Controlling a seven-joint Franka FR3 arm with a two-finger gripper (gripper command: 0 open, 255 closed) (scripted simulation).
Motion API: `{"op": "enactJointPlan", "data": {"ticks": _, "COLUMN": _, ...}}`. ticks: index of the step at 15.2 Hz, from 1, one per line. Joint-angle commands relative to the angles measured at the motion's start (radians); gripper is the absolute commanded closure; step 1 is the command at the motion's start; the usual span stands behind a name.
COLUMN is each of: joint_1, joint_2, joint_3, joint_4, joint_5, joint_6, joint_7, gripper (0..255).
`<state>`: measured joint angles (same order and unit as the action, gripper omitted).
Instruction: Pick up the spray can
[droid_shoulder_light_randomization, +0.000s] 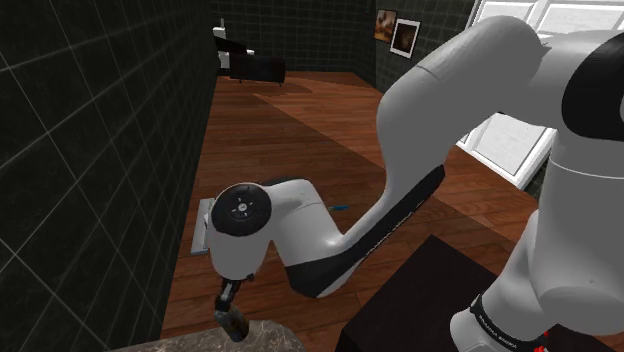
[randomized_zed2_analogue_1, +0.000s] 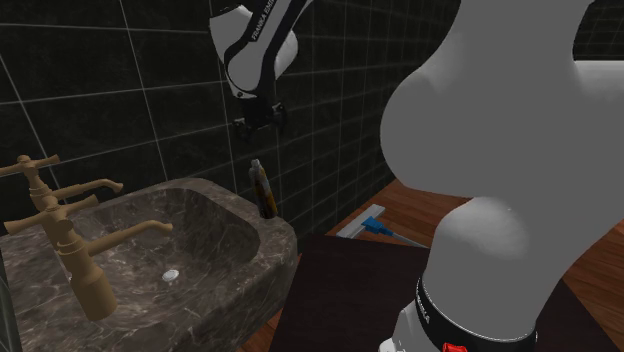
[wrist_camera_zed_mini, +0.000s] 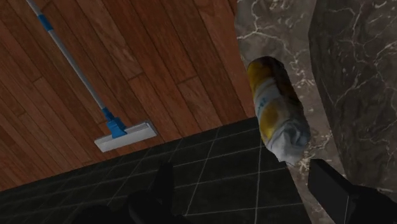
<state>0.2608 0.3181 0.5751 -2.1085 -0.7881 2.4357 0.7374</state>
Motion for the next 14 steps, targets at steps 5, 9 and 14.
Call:
{"op": "enactJointPlan", "data": {"ticks": 5, "joint_1": 0.123, "joint_2": 0.179, "joint_3": -0.050, "joint_4": 0.142, "joint_5": -0.169, "joint_6": -0.016, "joint_7": 0.085, "gripper": 0}}
{"op": "enactJointPlan", "data": {"ticks": 9, "joint_1": 0.141, "joint_2": 0.219, "joint_3": -0.074, "joint_4": 0.149, "joint_5": -0.212, "joint_6": 0.005, "joint_7": 0.123, "gripper": 0}}
{"op": "enactJointPlan", "data": {"ticks": 14, "joint_1": 0.158, "joint_2": 0.256, "joint_3": -0.096, "joint_4": 0.158, "joint_5": -0.250, "joint_6": 0.023, "joint_7": 0.156, "gripper": 0}}
